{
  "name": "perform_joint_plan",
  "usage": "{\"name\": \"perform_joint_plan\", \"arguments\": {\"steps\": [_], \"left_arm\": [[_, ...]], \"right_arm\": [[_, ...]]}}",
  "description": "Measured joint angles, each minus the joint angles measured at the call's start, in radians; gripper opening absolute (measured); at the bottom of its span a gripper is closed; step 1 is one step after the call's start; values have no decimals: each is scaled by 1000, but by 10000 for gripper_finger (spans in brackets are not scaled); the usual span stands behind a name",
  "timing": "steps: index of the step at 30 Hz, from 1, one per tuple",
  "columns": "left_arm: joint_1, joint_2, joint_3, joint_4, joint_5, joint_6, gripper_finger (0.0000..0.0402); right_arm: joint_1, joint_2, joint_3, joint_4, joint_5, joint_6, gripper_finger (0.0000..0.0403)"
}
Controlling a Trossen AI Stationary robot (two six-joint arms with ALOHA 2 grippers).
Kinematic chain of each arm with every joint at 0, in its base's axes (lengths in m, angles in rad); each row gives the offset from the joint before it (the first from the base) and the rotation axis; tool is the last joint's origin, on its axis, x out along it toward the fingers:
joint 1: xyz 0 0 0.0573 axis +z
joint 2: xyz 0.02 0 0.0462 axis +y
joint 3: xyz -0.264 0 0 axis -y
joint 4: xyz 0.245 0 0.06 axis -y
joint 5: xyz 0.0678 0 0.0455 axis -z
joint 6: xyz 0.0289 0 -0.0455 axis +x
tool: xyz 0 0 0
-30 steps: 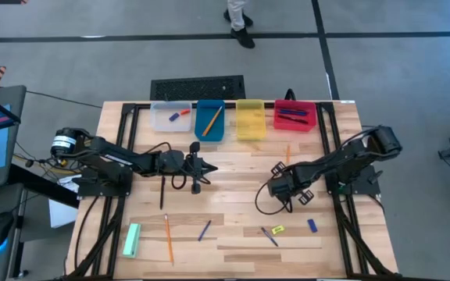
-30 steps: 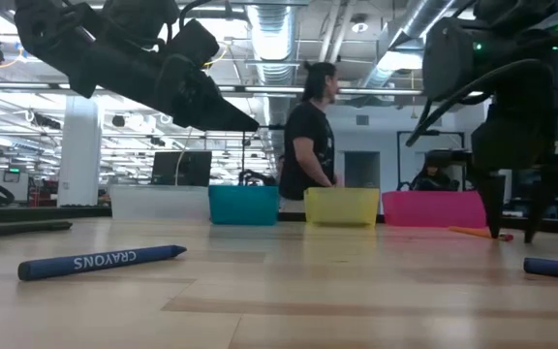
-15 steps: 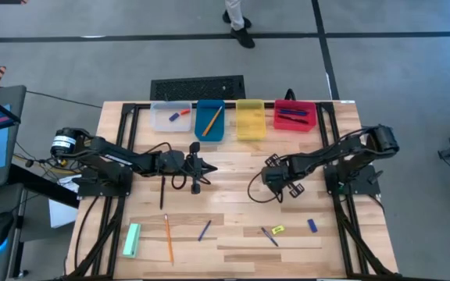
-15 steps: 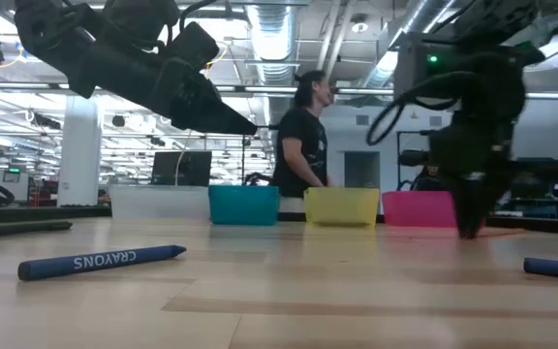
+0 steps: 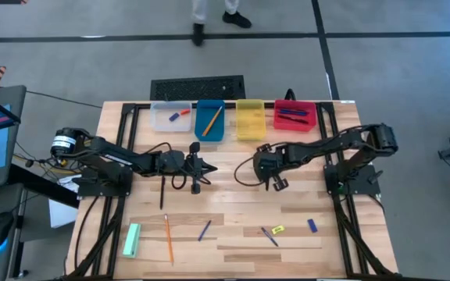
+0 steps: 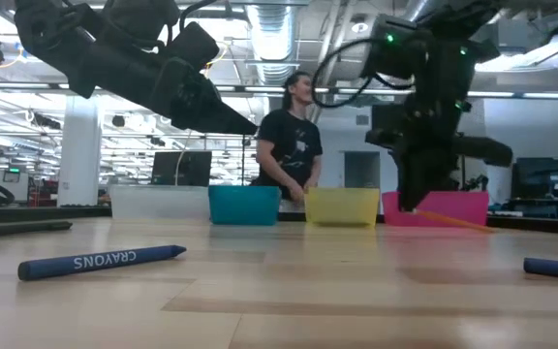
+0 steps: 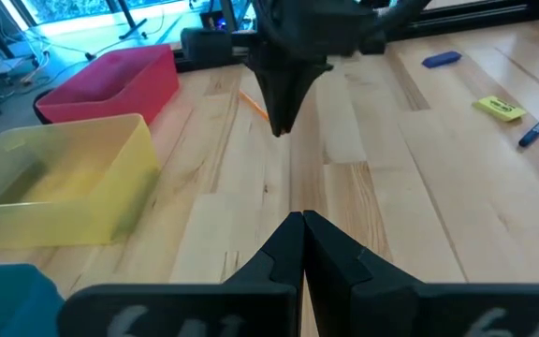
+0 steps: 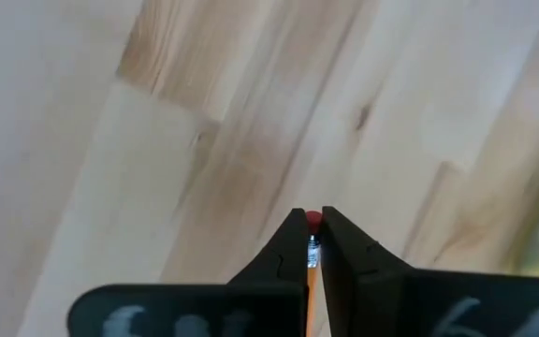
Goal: Sort crayons/erasers/pens/pencils in bins
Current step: Put the orange pencil into the blue bin
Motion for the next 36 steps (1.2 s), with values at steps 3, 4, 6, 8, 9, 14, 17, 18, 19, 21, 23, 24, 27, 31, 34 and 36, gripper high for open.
{"name": "perform_joint_plan", "arguments": {"steps": [3, 4, 6, 8, 9, 14, 17, 18, 19, 21, 23, 24, 27, 31, 34, 36], "left_arm": [[2, 0, 0, 9, -11, -24, 0], [6, 0, 0, 16, -23, -37, 0], [21, -1, 0, 34, -42, -55, 0], [46, -5, 4, 36, -50, -73, 0], [59, -6, 10, 36, -49, -88, 0], [131, -6, 35, 37, 56, -155, 2], [156, -6, 51, 37, 153, -159, 14], [160, -6, 56, 38, 178, -152, 21], [162, -6, 61, 41, 198, -141, 29], [164, -6, 69, 48, 216, -131, 48], [164, -6, 75, 51, 218, -130, 69], [164, -6, 75, 57, 220, -131, 80], [158, -6, 75, 66, 236, -145, 108], [147, -5, 75, 115, 241, -147, 131], [149, -5, 76, 174, 248, -155, 138], [155, -5, 76, 198, 249, -168, 139]], "right_arm": [[0, -22, 26, -1, -1, 21, 22], [0, -34, 34, -4, -1, 31, 22], [0, -66, 53, -10, -2, 47, 23], [-1, -101, 75, -5, -2, 65, 24], [-3, -121, 84, -8, -3, 74, 24], [-19, -210, 128, -10, -1, 135, 22], [-30, -248, 158, 0, 0, 169, 23], [-35, -260, 167, -1, 0, 183, 24], [-40, -272, 171, 8, 0, 194, 26], [-53, -302, 169, 24, 0, 204, 27], [-72, -338, 148, 55, 0, 220, 28], [-83, -358, 125, 87, -1, 229, 28], [-114, -413, 43, 195, -40, 258, 27], [-138, -478, -64, 366, -86, 284, 27], [-139, -511, -110, 484, -91, 295, 28], [-139, -523, -117, 535, -104, 298, 27]]}}
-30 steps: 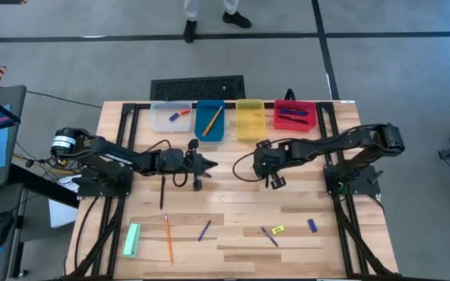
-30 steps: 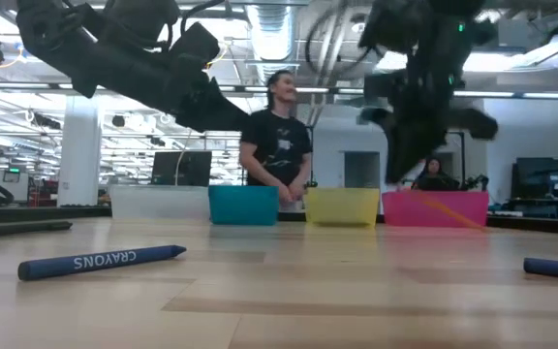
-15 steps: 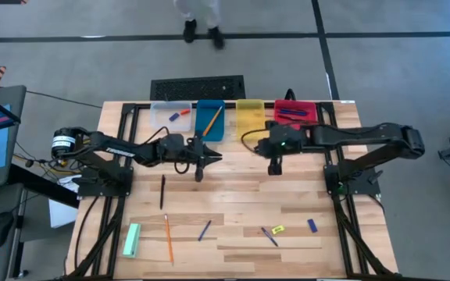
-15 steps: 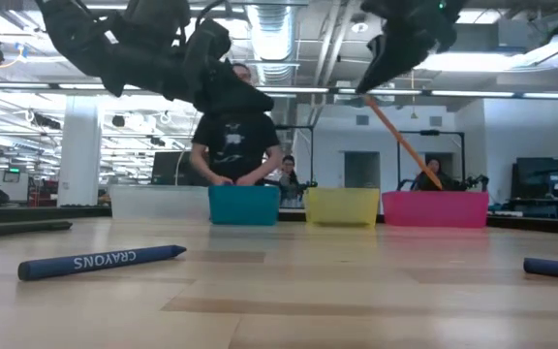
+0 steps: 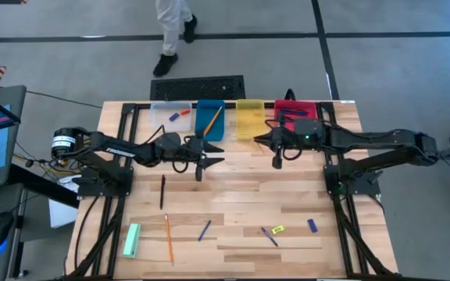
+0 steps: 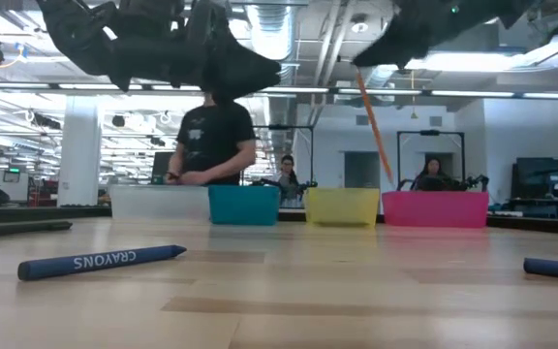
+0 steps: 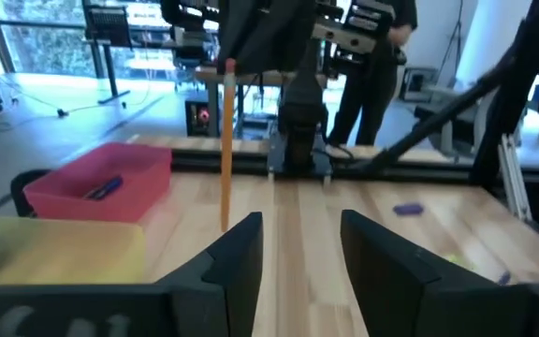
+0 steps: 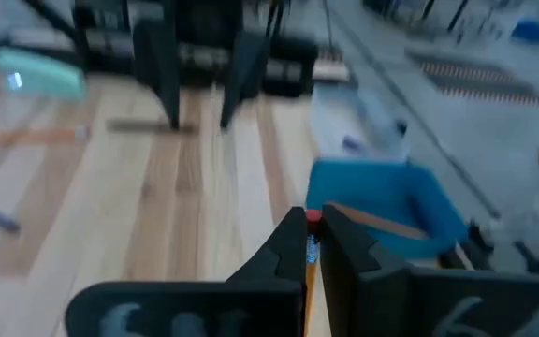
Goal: Sort crayons/erasers/pens/pencils in bins
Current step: Put the orange pencil into the blue bin
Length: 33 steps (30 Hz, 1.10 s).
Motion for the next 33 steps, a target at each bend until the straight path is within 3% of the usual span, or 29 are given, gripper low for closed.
{"name": "perform_joint_plan", "arguments": {"steps": [9, 22, 33], "left_arm": [[16, 0, 1, 15, 1, -11, 140], [2, 1, 93, -24, 7, 55, 192], [-9, 2, 100, 13, -19, 54, 192]], "right_arm": [[1, 14, 1, 228, -82, 20, 25], [3, 79, -1, 350, -121, 35, 26], [11, 137, 0, 528, -152, 74, 26]]}}
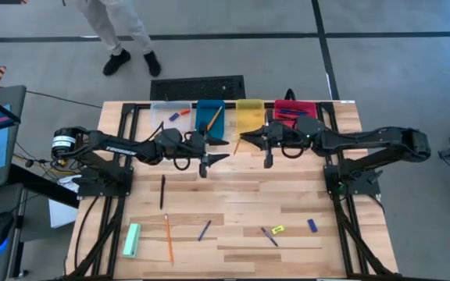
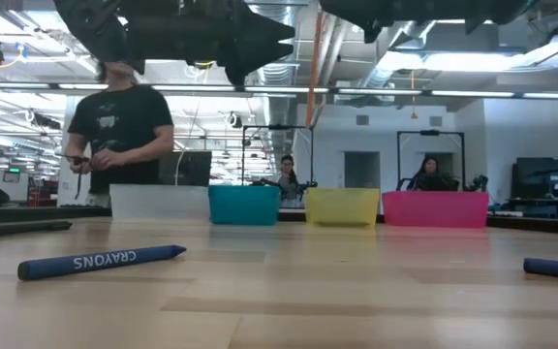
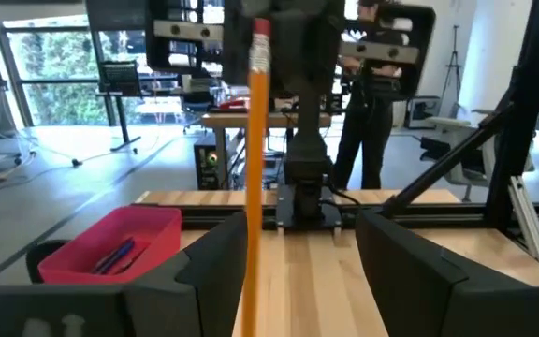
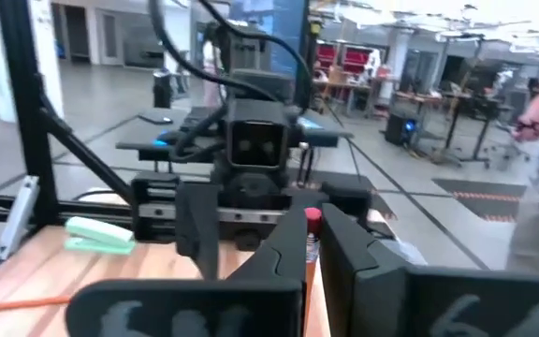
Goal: Sort crayons/erasers/pens/pencils in bins
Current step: Put the orange pencil into the blue bin
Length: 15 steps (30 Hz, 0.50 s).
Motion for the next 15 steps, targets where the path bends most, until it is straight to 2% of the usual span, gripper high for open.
{"name": "perform_joint_plan", "arguments": {"steps": [9, 15], "left_arm": [[-4, 0, 25, -8, 0, 14, 192], [-4, 0, 25, -17, -6, 13, 191]], "right_arm": [[14, 62, 2, 122, -21, 7, 26], [14, 63, 6, 144, -45, 10, 26]]}}
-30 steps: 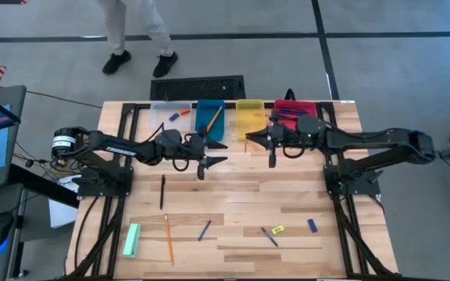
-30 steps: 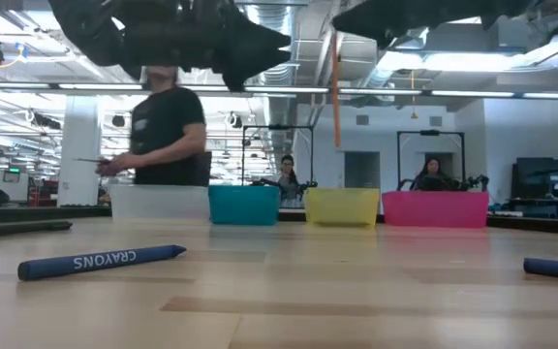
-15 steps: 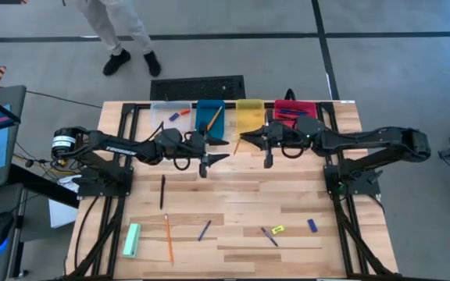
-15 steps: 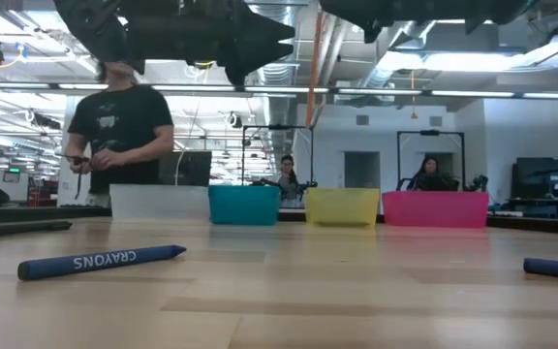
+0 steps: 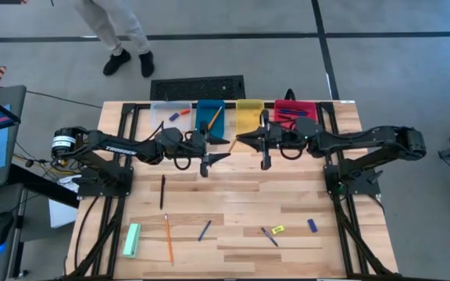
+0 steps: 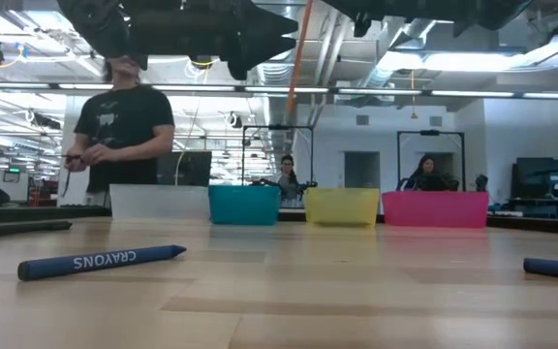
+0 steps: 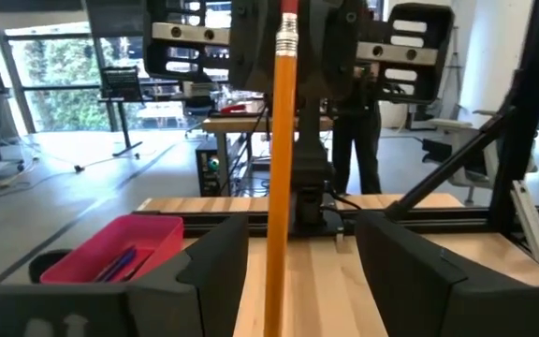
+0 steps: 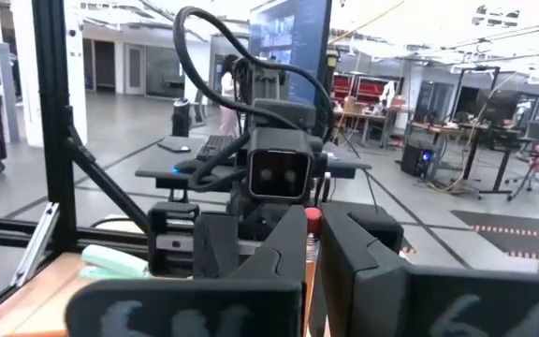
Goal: Sort crayons/erasers/pens/pencils in bins
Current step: Put the orange pencil into the blue bin
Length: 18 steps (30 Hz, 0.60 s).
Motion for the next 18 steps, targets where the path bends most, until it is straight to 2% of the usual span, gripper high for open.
{"name": "perform_joint_plan", "arguments": {"steps": [10, 18], "left_arm": [[5, 0, 19, -25, -14, -32, 144], [8, 45, 99, -95, 22, -19, 145]], "right_arm": [[10, 15, 0, 12, -18, 5, 26], [25, 14, 0, 23, -18, -5, 26]]}}
